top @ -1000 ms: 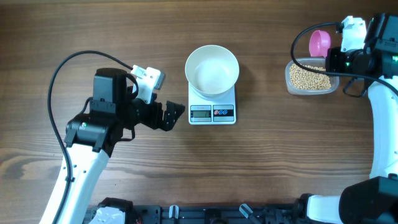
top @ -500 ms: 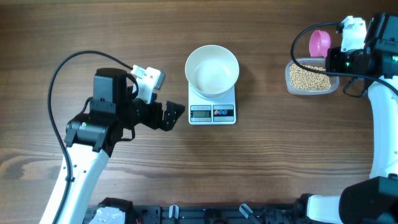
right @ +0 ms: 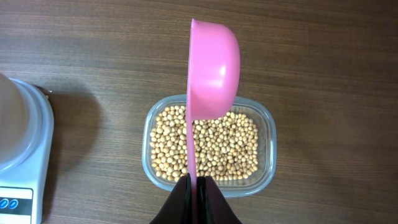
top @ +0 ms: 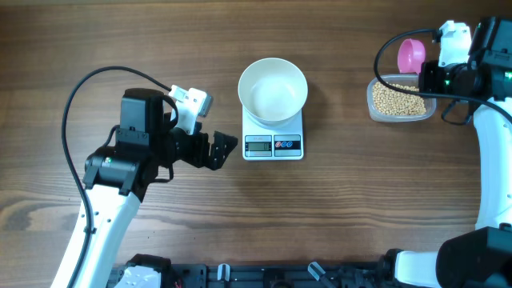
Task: Scoop item into bowl and weigh 150g on scale
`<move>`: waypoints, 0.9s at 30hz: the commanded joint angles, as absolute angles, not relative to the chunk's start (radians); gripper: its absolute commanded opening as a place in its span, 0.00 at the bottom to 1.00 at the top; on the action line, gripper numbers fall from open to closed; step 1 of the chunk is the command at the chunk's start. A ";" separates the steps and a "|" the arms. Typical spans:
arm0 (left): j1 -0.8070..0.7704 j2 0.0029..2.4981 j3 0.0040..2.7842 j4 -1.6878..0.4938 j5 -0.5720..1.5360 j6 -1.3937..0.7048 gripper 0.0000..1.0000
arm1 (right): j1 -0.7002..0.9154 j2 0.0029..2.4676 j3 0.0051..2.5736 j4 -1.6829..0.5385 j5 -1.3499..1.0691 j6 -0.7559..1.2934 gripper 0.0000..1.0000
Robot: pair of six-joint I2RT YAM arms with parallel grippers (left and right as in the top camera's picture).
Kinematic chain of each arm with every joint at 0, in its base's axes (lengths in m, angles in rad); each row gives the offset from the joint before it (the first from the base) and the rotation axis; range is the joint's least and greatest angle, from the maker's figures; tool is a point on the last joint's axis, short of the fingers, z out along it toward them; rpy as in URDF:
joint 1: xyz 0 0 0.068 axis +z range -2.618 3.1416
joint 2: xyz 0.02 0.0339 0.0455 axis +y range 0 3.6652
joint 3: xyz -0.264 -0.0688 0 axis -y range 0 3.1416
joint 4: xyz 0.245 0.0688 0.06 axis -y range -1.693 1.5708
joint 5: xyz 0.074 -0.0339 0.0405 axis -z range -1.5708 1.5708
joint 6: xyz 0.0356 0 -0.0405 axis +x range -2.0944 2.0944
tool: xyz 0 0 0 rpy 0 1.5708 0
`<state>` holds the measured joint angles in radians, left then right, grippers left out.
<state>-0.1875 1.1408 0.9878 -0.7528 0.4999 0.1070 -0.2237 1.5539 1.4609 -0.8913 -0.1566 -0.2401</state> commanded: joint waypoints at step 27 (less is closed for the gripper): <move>-0.180 1.147 0.987 -0.753 0.514 0.101 1.00 | -0.222 1.567 1.462 -0.956 -0.191 -0.149 0.04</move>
